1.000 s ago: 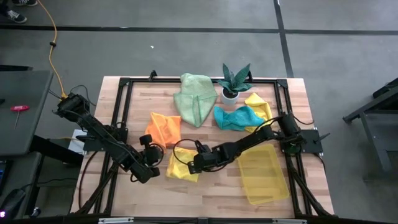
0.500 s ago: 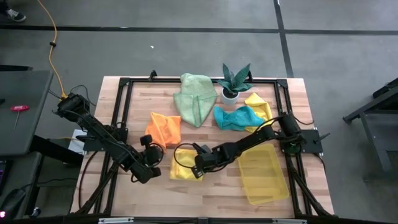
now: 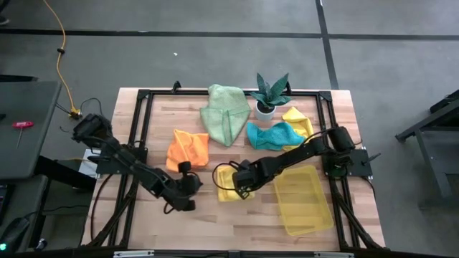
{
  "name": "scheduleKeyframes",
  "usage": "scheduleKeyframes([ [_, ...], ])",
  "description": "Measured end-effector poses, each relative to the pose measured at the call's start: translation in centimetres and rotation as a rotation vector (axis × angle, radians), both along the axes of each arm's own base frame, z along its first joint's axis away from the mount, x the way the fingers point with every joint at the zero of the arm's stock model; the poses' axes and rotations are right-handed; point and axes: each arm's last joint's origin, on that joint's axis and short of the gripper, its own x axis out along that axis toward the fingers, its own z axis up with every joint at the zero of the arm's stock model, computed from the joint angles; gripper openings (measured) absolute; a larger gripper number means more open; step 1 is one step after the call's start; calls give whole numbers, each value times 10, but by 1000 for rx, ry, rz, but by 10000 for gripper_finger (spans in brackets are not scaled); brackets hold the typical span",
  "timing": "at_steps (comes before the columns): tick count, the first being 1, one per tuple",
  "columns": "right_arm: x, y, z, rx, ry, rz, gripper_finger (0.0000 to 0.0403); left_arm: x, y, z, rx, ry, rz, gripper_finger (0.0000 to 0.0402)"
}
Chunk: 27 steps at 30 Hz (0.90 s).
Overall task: Fold microfiber towels
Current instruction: Fold the left yellow microfiber cloth
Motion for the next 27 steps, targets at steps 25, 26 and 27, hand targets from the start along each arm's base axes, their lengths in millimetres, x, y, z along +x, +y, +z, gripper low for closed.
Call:
scheduleKeyframes([
  [25,37,11,26,55,-309,29,0,45,21,-49,-37,-14,-90,0],
  [26,38,11,25,55,-311,28,0,45,21,-49,-37,-14,-91,0],
  [27,38,11,25,56,-314,28,0,45,21,-49,-37,-14,-90,0],
])
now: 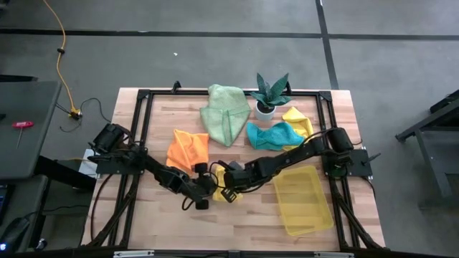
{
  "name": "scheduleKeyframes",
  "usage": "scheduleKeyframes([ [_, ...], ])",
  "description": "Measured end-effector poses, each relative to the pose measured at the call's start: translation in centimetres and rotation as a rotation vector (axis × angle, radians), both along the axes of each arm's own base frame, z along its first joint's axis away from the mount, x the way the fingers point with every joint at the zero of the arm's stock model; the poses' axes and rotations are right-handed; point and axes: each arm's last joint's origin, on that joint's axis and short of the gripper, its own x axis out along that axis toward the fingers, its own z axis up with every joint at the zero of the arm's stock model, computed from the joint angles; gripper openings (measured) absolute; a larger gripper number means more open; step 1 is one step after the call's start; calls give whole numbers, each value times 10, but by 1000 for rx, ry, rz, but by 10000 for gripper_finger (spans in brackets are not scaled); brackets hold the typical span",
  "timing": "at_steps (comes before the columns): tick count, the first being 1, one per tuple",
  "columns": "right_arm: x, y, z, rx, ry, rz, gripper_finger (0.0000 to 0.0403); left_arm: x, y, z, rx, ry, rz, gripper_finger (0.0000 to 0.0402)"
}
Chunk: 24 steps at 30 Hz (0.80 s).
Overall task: Fold microfiber towels
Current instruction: Fold the left yellow microfiber cloth
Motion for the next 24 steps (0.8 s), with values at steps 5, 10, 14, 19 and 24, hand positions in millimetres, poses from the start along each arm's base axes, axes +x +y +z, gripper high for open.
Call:
scheduleKeyframes([
  [5,4,0,0,-12,-48,-25,0,0,0,0,-1,-1,0,0],
  [10,6,0,1,-7,-66,-49,0,0,0,0,-2,-2,0,0],
  [14,6,0,2,-6,-71,-65,1,0,0,0,-3,-2,1,0],
  [19,9,1,4,-2,-111,-59,20,0,0,0,-2,-2,0,0],
  [24,10,1,4,-7,-119,-44,83,0,0,0,-2,-1,-1,0],
])
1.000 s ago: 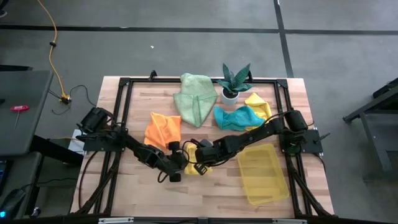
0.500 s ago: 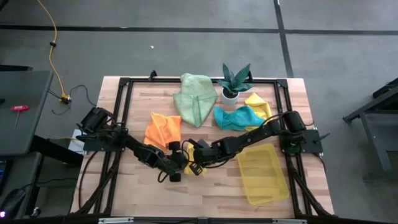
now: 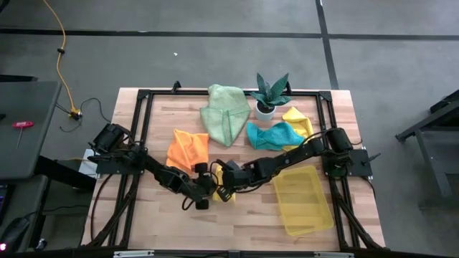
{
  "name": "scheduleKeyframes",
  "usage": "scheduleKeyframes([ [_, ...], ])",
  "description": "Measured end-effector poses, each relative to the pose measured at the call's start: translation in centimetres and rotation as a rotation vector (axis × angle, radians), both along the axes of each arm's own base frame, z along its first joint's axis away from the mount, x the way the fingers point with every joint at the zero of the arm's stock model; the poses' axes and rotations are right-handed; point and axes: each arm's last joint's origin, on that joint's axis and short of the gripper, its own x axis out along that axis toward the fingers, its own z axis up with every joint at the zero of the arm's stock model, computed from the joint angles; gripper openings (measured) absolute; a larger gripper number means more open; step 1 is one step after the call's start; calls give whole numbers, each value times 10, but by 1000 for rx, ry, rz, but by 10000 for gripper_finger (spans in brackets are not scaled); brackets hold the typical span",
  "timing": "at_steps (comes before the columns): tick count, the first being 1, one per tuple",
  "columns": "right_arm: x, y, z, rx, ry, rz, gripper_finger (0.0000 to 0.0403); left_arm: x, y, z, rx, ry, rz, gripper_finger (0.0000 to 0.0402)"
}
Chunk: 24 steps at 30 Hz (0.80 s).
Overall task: Fold microfiber towels
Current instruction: Fold the left yellow microfiber cloth
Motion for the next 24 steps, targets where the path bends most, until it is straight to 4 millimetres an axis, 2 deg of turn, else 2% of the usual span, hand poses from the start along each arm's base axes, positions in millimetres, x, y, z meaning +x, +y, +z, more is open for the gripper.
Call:
scheduleKeyframes([
  [4,1,0,0,-32,-9,55,127,0,0,0,0,0,0,0],
  [9,2,1,2,-58,-36,131,154,0,0,0,1,0,-1,0],
  [16,5,5,5,-111,-89,319,156,0,0,0,14,5,-14,0],
  [24,3,5,5,-234,-90,517,156,-10,2,11,42,54,-2,0],
])
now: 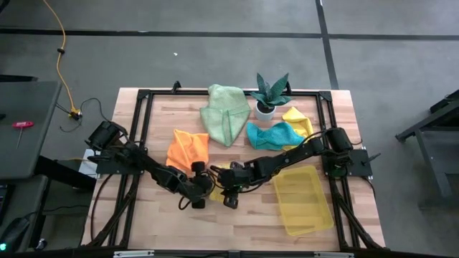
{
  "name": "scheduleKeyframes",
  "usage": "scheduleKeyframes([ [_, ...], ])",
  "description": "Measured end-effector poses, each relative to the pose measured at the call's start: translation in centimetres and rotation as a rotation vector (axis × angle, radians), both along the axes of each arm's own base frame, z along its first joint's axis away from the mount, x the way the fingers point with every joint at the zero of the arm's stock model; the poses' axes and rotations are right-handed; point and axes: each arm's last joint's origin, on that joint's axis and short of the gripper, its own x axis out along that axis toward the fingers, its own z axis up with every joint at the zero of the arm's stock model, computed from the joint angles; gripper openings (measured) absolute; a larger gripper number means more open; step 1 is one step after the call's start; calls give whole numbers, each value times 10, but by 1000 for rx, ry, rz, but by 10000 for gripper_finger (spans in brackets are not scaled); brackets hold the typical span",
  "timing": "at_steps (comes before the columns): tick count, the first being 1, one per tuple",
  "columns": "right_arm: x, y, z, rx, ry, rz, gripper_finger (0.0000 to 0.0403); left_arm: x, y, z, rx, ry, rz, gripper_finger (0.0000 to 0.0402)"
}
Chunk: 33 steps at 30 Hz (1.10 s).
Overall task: Fold microfiber towels
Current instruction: Fold the left yellow microfiber cloth
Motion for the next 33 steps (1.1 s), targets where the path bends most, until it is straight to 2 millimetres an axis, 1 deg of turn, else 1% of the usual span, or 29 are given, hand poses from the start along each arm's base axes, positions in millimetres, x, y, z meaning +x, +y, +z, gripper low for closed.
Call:
scheduleKeyframes([
  [6,-5,-1,-1,-68,38,77,156,-5,-4,10,46,-26,19,0],
  [9,-8,-2,-1,-99,64,110,156,-6,-7,10,57,-31,15,0],
  [12,-12,-3,-1,-126,92,138,155,-9,-6,9,82,4,15,0],
  [17,-18,-6,2,-169,130,148,155,-12,-4,7,99,28,42,0],
  [20,-18,-6,5,-186,123,140,155,-12,-4,8,97,22,41,0],
  [25,-16,-6,7,-175,98,129,155,-12,-6,24,99,-55,41,0],
  [28,-17,-6,6,-186,99,146,155,-18,-9,40,120,-106,50,0],
  [33,-21,-8,16,-225,84,160,155,-38,-16,60,175,-140,83,0],
])
